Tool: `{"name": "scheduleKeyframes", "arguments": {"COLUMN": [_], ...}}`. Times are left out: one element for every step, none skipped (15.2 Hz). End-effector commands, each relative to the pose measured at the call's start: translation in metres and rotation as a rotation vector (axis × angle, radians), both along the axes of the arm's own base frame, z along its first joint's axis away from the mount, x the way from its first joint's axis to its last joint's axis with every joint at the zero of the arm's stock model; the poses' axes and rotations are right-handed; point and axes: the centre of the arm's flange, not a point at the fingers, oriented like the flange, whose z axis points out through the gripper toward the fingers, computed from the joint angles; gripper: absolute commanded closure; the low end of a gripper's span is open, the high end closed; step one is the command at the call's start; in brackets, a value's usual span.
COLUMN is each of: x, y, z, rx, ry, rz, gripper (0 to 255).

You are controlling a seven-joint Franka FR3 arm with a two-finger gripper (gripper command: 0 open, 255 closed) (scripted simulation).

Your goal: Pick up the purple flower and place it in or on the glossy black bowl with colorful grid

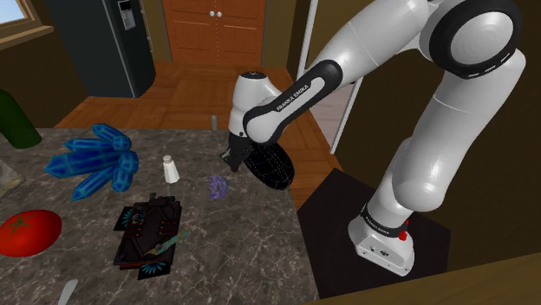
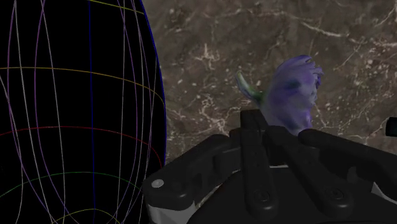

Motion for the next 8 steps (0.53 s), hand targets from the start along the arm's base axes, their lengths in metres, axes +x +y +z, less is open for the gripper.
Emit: {"name": "scheduleKeyframes", "arguments": {"x": [0.0,0.0,0.0,-0.012,-0.022,-0.03,-0.037,-0.037], "y": [0.0,0.0,0.0,0.014,0.03,0.046,0.063,0.064], "z": [0.0,0.0,0.0,-0.004,-0.008,-0.013,-0.018,-0.018], "rx": [0.0,0.0,0.0,-0.001,-0.002,-0.004,-0.005,-0.005], "ry": [0.0,0.0,0.0,-0.047,-0.093,-0.14,-0.186,-0.19], "rz": [0.0,0.0,0.0,-0.088,-0.176,-0.264,-0.352,-0.36], "gripper": [255,255,0,0,0,0,0,0]}}
